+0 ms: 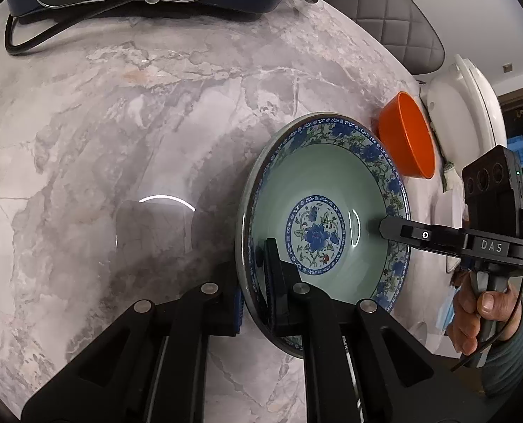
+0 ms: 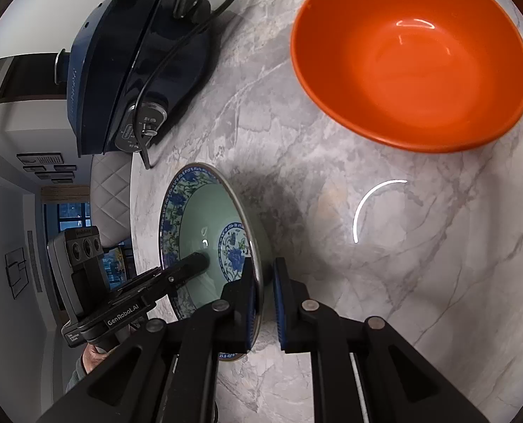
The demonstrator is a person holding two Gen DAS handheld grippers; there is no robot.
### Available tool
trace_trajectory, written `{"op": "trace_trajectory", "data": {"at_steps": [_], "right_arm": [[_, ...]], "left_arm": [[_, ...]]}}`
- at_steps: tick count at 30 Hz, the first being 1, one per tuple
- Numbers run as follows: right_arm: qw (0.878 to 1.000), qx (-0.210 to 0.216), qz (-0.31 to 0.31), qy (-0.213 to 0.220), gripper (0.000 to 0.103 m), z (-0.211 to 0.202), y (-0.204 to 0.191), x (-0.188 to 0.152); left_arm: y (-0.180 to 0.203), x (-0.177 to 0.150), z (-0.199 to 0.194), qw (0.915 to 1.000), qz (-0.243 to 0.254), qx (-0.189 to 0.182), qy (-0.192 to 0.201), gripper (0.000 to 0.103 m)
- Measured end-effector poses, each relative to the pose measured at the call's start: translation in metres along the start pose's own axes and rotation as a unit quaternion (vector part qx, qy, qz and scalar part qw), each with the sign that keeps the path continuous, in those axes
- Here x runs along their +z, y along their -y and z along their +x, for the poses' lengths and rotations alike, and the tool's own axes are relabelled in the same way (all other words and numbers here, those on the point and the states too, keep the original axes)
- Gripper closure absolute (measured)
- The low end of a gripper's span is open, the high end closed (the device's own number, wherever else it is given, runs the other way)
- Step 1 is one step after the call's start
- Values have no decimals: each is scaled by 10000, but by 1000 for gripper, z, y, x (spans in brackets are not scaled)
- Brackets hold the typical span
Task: Organize plates and bowls
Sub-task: 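Lift the blue-and-white bowl, set it flat beside the plate stack, open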
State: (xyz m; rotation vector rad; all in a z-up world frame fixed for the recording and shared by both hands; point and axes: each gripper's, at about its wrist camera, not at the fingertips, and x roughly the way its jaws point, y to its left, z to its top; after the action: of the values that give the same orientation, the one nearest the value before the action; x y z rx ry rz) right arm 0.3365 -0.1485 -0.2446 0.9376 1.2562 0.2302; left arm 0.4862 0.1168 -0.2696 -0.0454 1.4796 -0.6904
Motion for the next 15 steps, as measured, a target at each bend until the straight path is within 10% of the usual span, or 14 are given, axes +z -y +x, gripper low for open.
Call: {"op": "trace_trajectory", "data": {"at_steps": [15], "right_arm": [[9993,18,-308,217,91,-34,-30,-26]], "left_arm": [[23,-28,-59,9993,91,-88,364,95]]}}
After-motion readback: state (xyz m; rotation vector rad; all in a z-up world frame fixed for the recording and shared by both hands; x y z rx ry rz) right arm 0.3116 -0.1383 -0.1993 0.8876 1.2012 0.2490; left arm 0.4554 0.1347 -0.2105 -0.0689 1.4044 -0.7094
